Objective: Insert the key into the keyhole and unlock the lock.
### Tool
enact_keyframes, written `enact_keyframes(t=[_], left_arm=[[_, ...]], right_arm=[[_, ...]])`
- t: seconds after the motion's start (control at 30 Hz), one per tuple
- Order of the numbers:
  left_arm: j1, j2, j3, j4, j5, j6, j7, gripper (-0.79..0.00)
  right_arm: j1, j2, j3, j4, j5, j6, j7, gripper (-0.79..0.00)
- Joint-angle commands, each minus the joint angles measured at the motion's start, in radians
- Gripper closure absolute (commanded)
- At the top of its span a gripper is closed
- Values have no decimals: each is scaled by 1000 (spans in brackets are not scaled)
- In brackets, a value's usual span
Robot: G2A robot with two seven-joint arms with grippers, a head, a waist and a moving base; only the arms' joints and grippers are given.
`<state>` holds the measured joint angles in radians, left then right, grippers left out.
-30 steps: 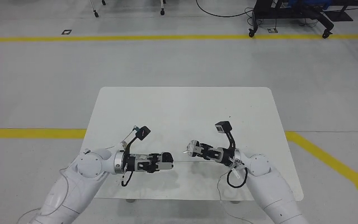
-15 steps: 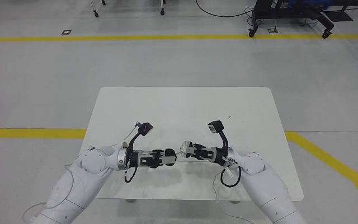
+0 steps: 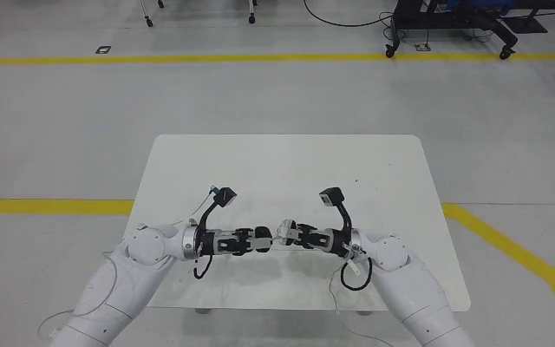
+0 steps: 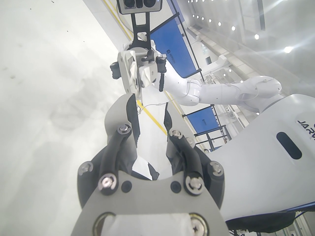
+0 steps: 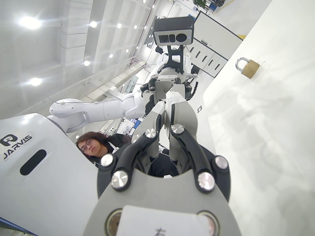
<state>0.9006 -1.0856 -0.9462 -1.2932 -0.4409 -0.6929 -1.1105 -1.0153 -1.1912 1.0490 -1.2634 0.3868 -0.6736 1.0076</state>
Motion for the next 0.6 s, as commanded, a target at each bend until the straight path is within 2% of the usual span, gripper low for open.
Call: enact_keyframes(t=[0.0, 0.2, 0.57], left_arm=[[-3, -2, 3, 4, -3, 0, -2, -246], [-11, -7, 10, 19, -5, -1, -6, -243], [-21, -13, 14, 48, -19, -1, -12, -188]], right_arm=[[6, -3, -10, 6, -8, 6, -6, 0], [18, -7, -24, 17, -10, 4, -15, 0], [14, -5, -13, 10, -28, -2, -42, 0]])
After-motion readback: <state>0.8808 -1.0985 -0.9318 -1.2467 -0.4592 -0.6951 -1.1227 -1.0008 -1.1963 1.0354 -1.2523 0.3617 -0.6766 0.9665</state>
